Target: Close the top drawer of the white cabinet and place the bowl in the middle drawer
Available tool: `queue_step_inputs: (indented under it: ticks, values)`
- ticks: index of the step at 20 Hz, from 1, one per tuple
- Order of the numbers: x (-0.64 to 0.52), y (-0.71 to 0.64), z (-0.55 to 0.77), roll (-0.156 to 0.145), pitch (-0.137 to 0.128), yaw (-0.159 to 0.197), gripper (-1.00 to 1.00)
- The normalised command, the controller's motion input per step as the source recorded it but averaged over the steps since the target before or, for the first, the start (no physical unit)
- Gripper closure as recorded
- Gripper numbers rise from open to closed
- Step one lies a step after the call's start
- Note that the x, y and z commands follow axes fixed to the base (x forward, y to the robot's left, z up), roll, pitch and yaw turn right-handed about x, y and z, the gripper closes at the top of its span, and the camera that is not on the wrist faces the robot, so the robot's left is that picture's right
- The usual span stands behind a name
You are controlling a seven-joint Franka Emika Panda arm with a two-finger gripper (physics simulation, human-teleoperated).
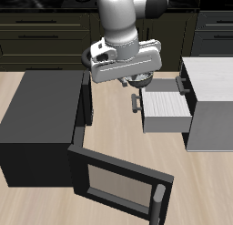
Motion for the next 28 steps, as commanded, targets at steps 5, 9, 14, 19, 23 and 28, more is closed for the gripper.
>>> queue_step_inputs:
  ticks: [5,9,14,19,23,28]
  values:
    - [-0.03,0.27,0.0,0.021,-0.01,0.0,1.0]
    - [0.06,0.19,-0.04,0.008,0.004,0.017,1.0]
    - [0.06,0.03,-0.05,-0.016,-0.003,-0.007,1.0]
    - [0.06,0.13,-0.16,0.009,0.025,-0.012,1.0]
    - [-0.03,0.19,-0.1,0.01,0.011,-0.008,1.0]
    - [-0.07,0.24,-0.12,0.021,0.006,0.025,1.0]
